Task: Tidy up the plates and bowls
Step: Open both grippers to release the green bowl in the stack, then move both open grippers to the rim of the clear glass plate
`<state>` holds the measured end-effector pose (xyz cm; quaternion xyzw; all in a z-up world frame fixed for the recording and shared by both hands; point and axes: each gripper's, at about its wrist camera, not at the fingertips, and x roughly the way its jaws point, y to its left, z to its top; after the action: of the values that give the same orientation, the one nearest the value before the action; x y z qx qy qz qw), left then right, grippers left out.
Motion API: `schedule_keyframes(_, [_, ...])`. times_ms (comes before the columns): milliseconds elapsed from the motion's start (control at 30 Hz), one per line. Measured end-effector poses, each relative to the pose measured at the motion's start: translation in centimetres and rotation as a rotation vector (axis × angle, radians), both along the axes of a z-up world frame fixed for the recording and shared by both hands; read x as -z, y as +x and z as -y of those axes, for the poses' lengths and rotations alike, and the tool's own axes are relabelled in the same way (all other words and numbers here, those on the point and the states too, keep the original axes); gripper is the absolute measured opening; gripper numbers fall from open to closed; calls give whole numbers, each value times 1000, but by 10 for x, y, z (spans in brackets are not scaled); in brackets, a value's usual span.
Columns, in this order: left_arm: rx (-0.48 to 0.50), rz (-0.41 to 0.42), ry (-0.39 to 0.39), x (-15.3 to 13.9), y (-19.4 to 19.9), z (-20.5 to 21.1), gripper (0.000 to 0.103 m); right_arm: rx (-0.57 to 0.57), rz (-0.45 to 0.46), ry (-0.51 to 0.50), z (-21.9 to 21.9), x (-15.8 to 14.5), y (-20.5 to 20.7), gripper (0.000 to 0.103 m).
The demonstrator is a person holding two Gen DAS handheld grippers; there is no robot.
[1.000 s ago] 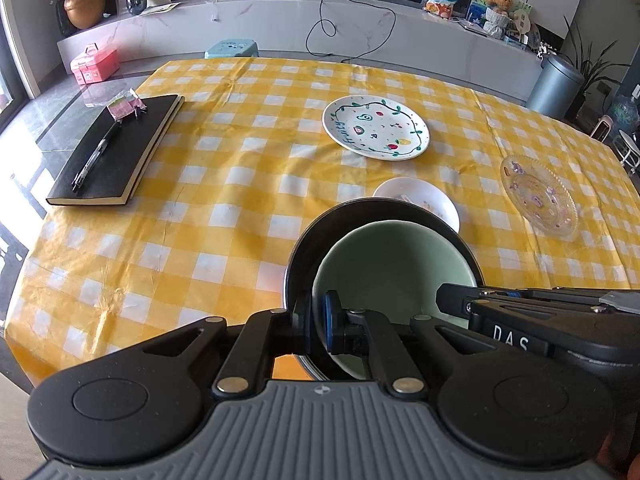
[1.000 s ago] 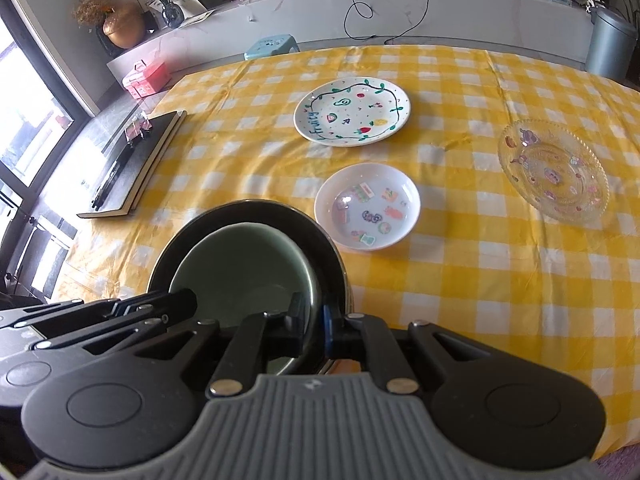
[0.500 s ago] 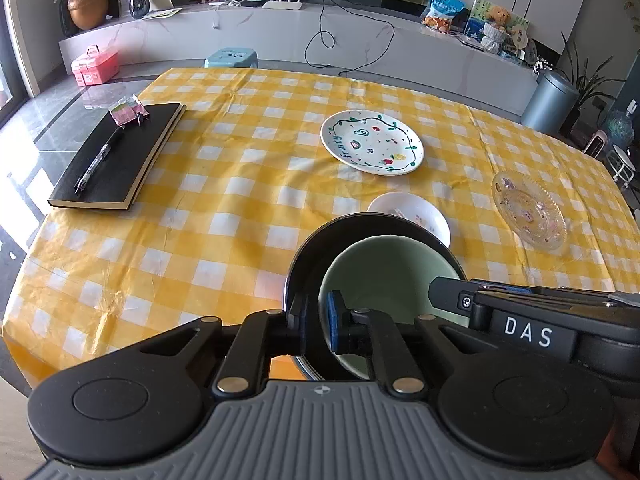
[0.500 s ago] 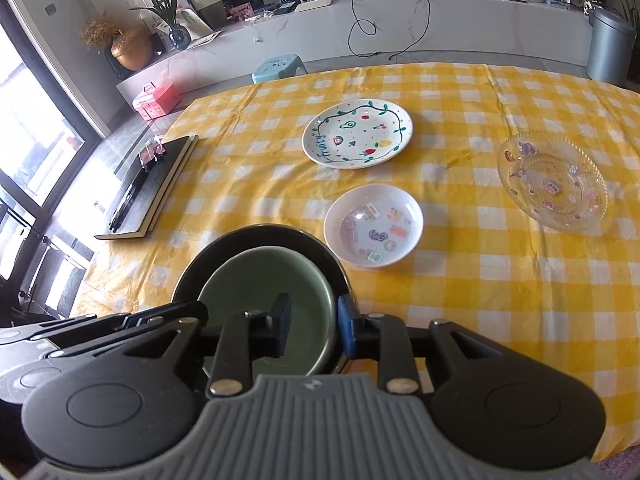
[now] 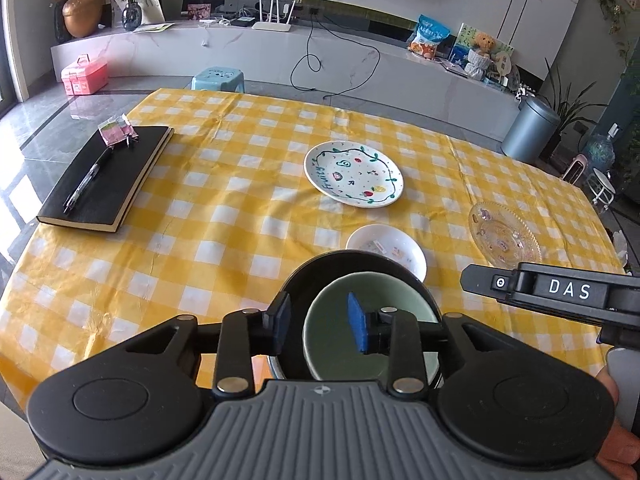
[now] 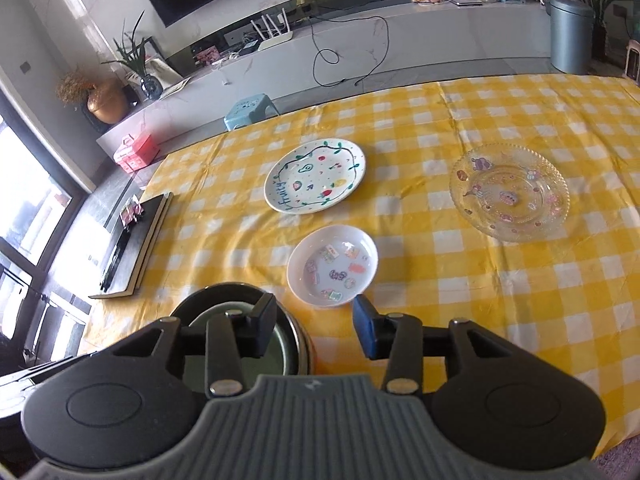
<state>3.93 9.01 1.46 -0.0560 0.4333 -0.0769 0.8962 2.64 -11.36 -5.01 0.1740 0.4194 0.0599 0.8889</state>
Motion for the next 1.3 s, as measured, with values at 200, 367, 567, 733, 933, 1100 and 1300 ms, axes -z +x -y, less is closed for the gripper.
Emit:
schedule_keyframes(200, [31,19,-18,-7,13,5,40,81,5,44,26,3,3,43])
schedule_keyframes(367, [40,24,-46,-11,23,15,40,123,-2,65,41,9,5,43])
schedule_keyframes(567, [86,18,-102,-7,34,44,41,178,-16,65,65,17,9,43])
schedule_keyframes(733, [108,10,-140,1,44,77,41,208,18,47,87,21,8,43])
schedule_keyframes(933, [138,-2,-160,18,52,120,41,245,129,-20,116,30,3,44])
schedule_keyframes(1100, [137,-20,-172,35,64,147,41,274,127,-44,145,43,7,51])
schedule_keyframes(1300, [122,-40,-217,54,81,167,41,304,91,32,180,56,19,52])
